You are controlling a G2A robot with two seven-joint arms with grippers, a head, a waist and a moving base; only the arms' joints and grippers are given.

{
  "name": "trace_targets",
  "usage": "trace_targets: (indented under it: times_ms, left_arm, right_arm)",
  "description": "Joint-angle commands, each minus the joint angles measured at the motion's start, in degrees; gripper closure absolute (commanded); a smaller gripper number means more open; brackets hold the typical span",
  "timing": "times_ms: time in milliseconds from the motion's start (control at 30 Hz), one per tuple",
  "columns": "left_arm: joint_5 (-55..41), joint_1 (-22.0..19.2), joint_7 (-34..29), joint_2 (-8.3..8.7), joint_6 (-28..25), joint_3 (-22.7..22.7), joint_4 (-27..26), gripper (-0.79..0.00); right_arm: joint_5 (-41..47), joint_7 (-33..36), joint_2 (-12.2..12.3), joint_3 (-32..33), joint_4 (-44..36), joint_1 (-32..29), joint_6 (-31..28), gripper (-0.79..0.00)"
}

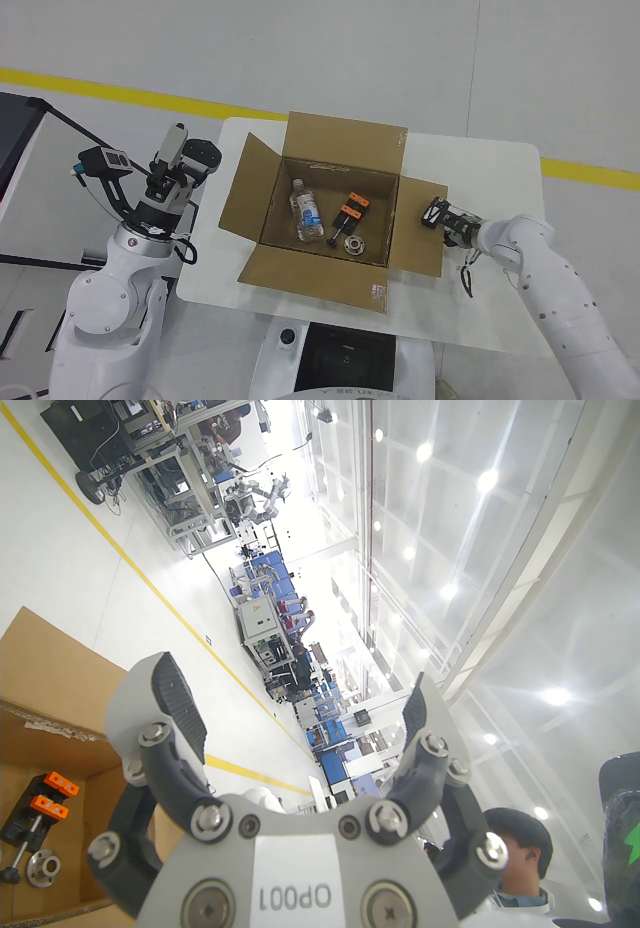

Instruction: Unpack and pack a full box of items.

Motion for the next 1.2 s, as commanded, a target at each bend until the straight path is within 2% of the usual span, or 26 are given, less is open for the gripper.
trace_targets:
  times_ms: [0,533,767,800,833,1167]
  left_arm:
    - [0.0,0.0,0.0,0.00,0.0,0.0,0.0,-0.785]
    - [0.0,0.0,0.0,0.00,0.0,0.0,0.0,-0.785]
    - [0.0,0.0,0.0,0.00,0.0,0.0,0.0,-0.785]
    - [0.0,0.0,0.0,0.00,0.0,0.0,0.0,-0.785]
    - [0.0,0.0,0.0,0.00,0.0,0.0,0.0,-0.785]
    - [0.0,0.0,0.0,0.00,0.0,0.0,0.0,-0.785]
  right_arm:
    - [-0.6,-0.3,0.1,0.0,0.0,-0.1,0.1,-0.203]
    - [-1.9,-4.6,-1.2,-4.6,10.0,4.7,-0.4,-0.191]
    - [-2.4,-4.9,-1.5,-5.4,11.5,5.7,0.3,-0.135]
    - [-2.4,-4.9,-1.6,-5.5,11.7,5.7,0.4,-0.099]
    - [-2.4,-5.0,-1.6,-5.5,11.9,5.8,0.4,0.000]
    - [-0.2,-5.3,-1.3,-4.3,10.1,5.2,-1.0,0.000]
